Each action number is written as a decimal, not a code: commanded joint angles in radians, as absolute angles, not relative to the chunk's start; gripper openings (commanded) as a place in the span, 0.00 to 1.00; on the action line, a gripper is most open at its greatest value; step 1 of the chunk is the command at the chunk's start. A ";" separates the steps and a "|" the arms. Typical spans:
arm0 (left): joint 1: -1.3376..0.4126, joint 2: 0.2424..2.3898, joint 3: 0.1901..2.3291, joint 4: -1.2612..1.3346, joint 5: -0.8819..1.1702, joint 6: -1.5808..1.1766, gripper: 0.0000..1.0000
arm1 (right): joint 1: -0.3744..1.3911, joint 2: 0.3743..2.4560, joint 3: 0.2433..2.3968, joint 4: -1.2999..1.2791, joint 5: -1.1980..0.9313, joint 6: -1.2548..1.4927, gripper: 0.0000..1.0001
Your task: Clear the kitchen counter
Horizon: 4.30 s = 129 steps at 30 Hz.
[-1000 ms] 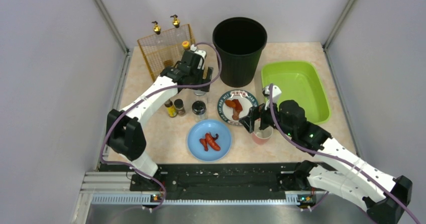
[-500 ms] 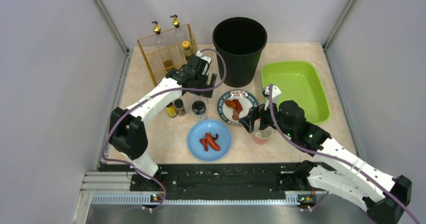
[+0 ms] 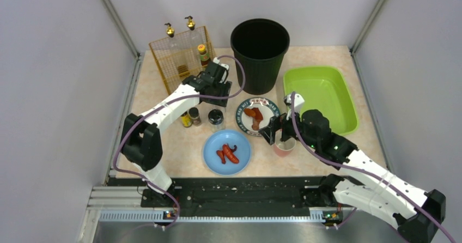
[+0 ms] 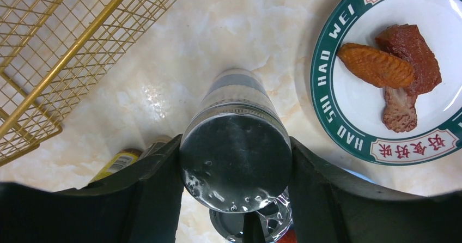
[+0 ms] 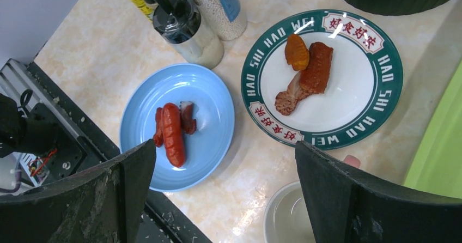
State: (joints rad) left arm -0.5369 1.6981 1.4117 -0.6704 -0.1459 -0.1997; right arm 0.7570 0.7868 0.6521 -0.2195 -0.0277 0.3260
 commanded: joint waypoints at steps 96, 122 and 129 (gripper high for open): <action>-0.219 1.914 1.829 -0.492 -0.375 -0.295 0.26 | 0.761 0.823 0.618 -0.130 -0.060 0.325 0.98; -0.212 1.915 1.796 -0.536 -0.358 -0.290 0.87 | 0.761 0.822 0.621 -0.127 -0.066 0.326 0.99; -0.214 1.802 1.769 -0.567 -0.311 -0.290 0.99 | 0.761 0.820 0.620 -0.122 -0.069 0.327 0.99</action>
State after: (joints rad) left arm -0.2111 1.9308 1.7844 -0.5533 -0.3466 -0.2890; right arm 0.7570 0.8322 0.6132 -0.1642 -0.0662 0.3332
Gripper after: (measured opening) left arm 0.986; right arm 0.988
